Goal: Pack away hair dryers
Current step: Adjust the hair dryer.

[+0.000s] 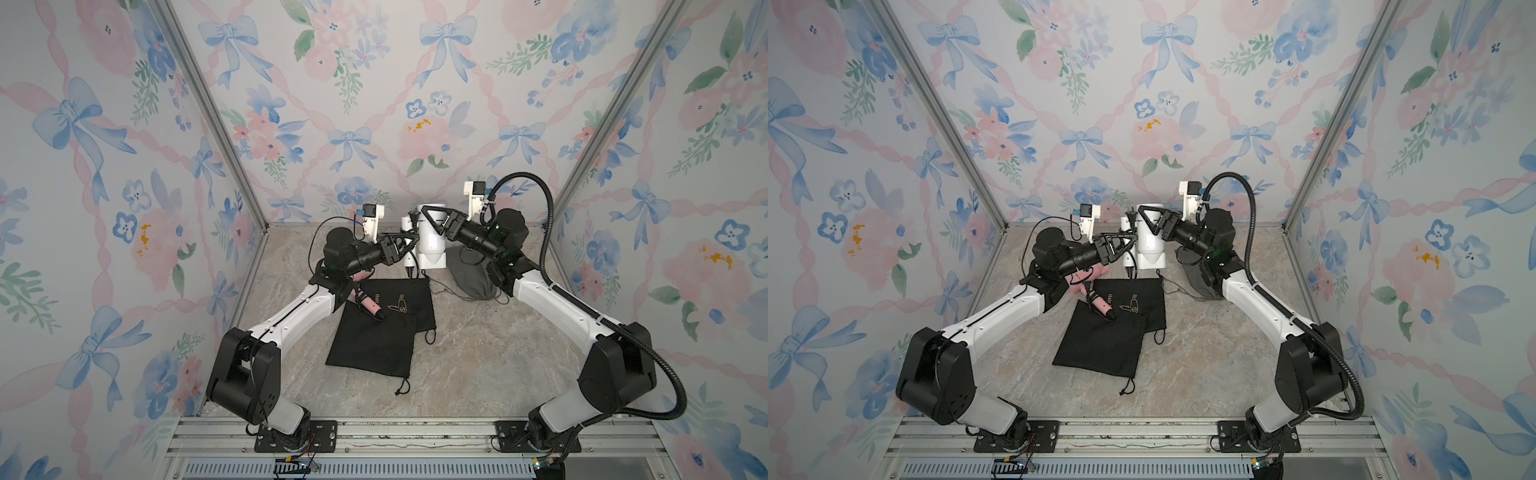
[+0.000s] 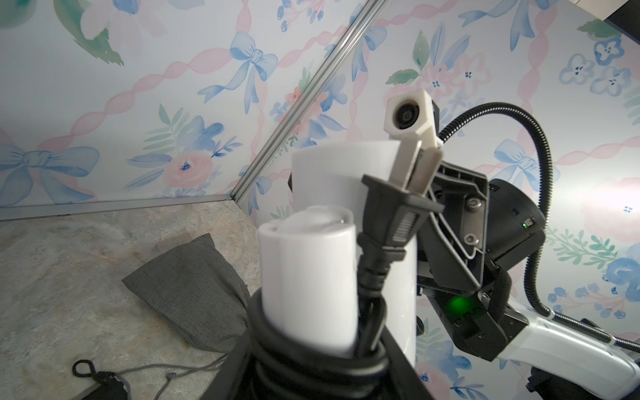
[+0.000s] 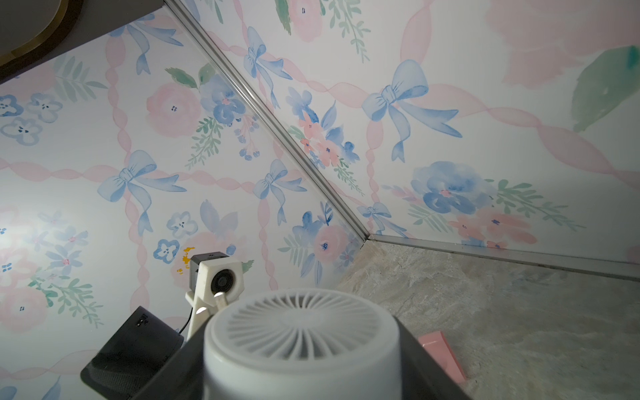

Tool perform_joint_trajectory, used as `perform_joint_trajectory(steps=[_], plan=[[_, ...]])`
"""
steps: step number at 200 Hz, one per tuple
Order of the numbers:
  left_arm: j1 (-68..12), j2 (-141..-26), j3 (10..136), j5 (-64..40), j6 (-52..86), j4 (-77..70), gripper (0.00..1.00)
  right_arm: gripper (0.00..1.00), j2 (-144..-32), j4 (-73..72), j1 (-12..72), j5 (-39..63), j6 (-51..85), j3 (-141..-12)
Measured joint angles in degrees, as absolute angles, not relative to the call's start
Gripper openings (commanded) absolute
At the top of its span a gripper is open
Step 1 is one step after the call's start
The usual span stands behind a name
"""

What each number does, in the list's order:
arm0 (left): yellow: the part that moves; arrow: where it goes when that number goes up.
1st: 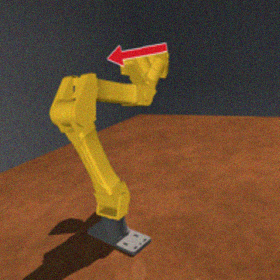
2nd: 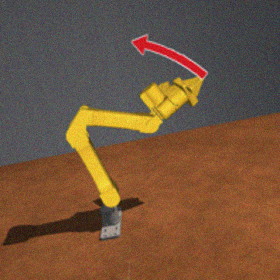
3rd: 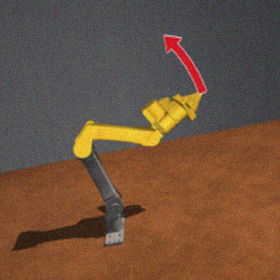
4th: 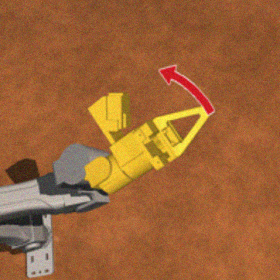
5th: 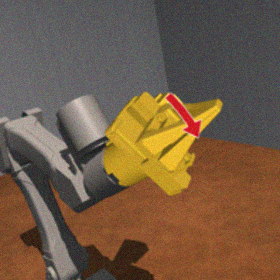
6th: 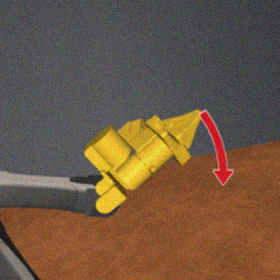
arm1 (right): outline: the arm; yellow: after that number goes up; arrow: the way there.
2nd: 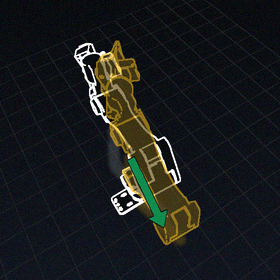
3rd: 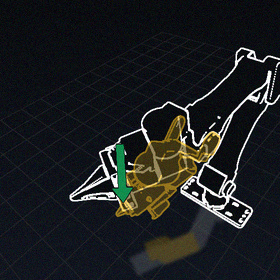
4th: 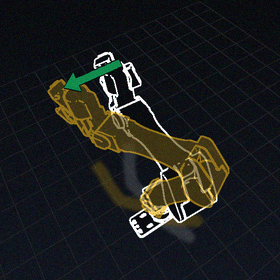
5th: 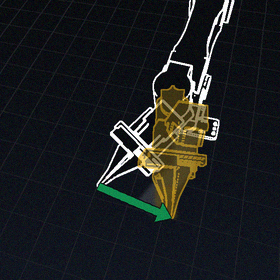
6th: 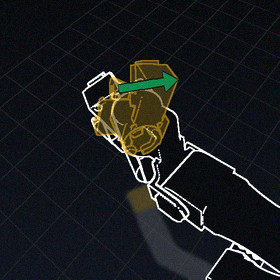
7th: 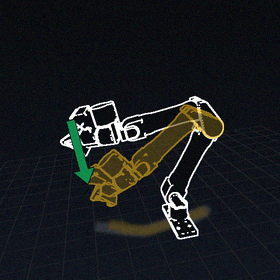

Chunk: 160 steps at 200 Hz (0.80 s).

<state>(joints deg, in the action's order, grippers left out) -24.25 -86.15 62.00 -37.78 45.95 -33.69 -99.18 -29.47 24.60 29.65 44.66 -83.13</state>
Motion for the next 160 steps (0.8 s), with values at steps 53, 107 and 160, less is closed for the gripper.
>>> perform_joint_trajectory(steps=[53,107,160], plan=[[-23.27,-84.58,60.36,-38.20,45.47,-33.58,0.00,0.75,-99.18,-29.52,24.40,30.57,45.67,-83.11],[-21.69,-82.11,58.46,-35.68,40.51,-26.74,0.00,0.75,-98.30,-29.76,20.51,30.22,44.91,-80.03],[-21.39,-80.95,58.98,-27.14,31.55,-13.10,0.04,0.74,-94.91,-16.27,17.26,26.70,35.55,-76.23]])
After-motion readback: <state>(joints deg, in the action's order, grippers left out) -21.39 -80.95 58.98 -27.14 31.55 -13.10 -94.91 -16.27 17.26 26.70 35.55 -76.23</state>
